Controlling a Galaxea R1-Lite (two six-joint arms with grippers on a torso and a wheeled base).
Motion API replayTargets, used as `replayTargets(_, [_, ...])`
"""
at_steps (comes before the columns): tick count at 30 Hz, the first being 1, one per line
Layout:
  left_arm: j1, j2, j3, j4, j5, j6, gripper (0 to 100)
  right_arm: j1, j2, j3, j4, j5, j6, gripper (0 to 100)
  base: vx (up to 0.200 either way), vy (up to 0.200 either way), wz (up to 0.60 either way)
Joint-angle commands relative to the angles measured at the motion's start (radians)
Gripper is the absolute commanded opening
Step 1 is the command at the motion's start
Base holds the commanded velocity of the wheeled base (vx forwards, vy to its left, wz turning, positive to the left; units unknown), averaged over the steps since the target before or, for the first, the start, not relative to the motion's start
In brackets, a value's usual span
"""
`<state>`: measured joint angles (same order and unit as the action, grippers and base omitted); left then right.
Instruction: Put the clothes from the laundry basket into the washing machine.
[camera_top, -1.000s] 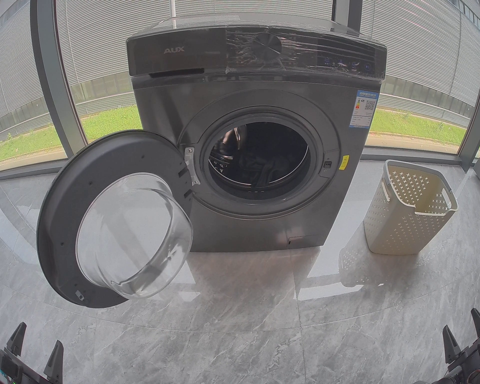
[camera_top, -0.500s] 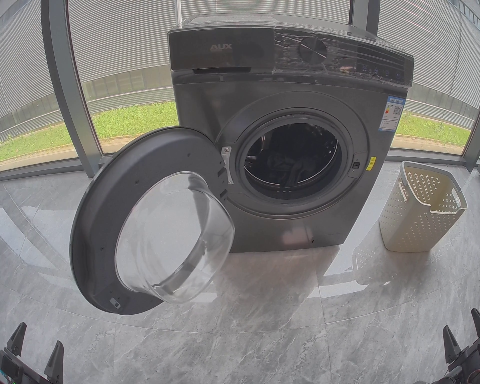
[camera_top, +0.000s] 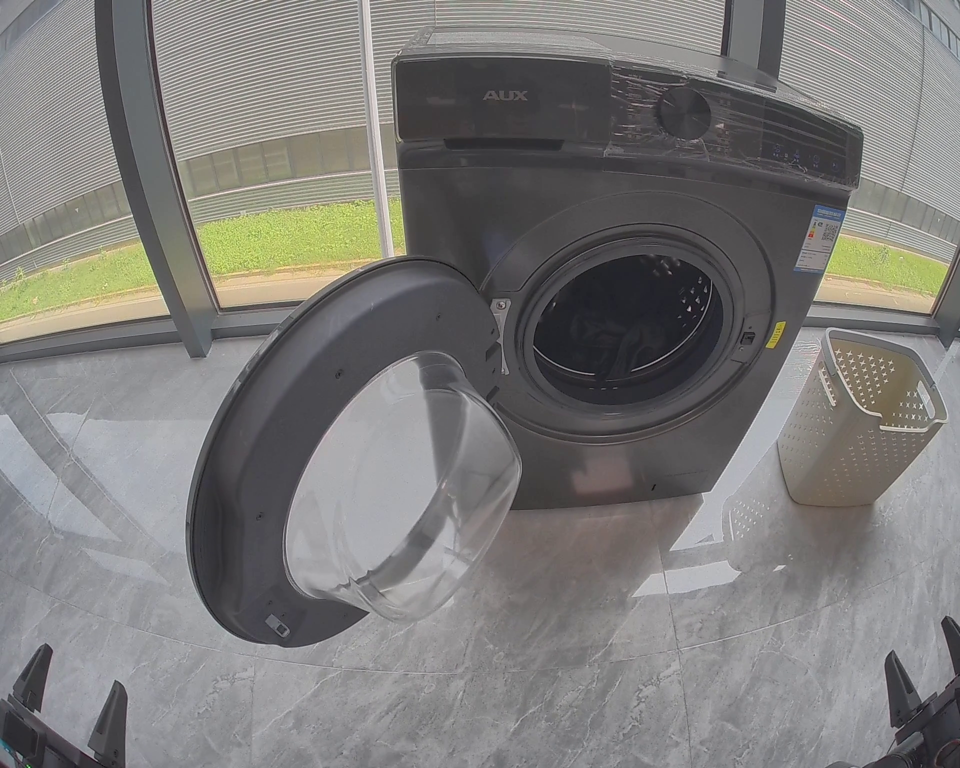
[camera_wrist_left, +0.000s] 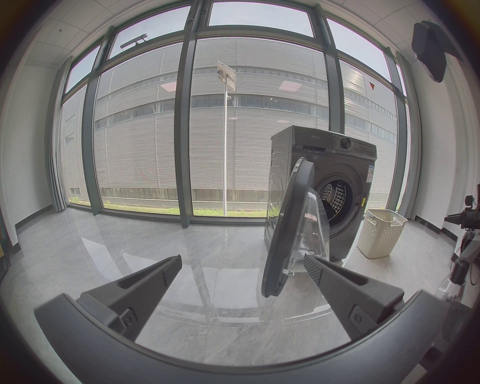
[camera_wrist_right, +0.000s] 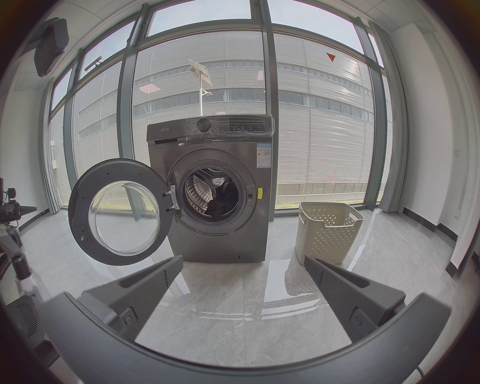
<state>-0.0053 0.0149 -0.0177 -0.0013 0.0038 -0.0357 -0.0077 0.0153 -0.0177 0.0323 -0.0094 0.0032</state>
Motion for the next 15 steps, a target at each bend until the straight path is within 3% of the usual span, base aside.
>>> replayTargets(1, [0.002, -0.015, 0.018, 0.000, -0.002, 0.019, 100, 0.000, -0.011, 0.007, 0.000, 0.000, 0.000, 100, 0.000, 0.000, 0.00])
replayTargets(2, [0.002, -0.015, 0.018, -0.002, -0.004, 0.037, 100, 0.000, -0.011, 0.007, 0.000, 0.000, 0.000, 100, 0.000, 0.000, 0.00])
replayTargets(4, [0.002, -0.015, 0.015, -0.020, -0.001, 0.040, 100, 0.000, -0.011, 0.007, 0.000, 0.000, 0.000, 100, 0.000, 0.000, 0.00])
replayTargets(6, [0.004, 0.000, -0.136, -0.069, -0.005, -0.013, 100, 0.000, -0.011, 0.007, 0.000, 0.000, 0.000, 100, 0.000, 0.000, 0.00])
replayTargets(7, [-0.004, 0.031, -0.208, -0.057, -0.007, -0.027, 100, 0.000, -0.011, 0.007, 0.000, 0.000, 0.000, 100, 0.000, 0.000, 0.00])
replayTargets(11, [-0.064, 0.223, -0.306, 0.015, -0.050, -0.033, 100, 0.000, -0.011, 0.007, 0.000, 0.000, 0.000, 100, 0.000, 0.000, 0.00])
replayTargets(15, [-0.142, 0.424, -0.329, -0.060, -0.108, -0.042, 100, 0.000, -0.011, 0.007, 0.000, 0.000, 0.000, 100, 0.000, 0.000, 0.00])
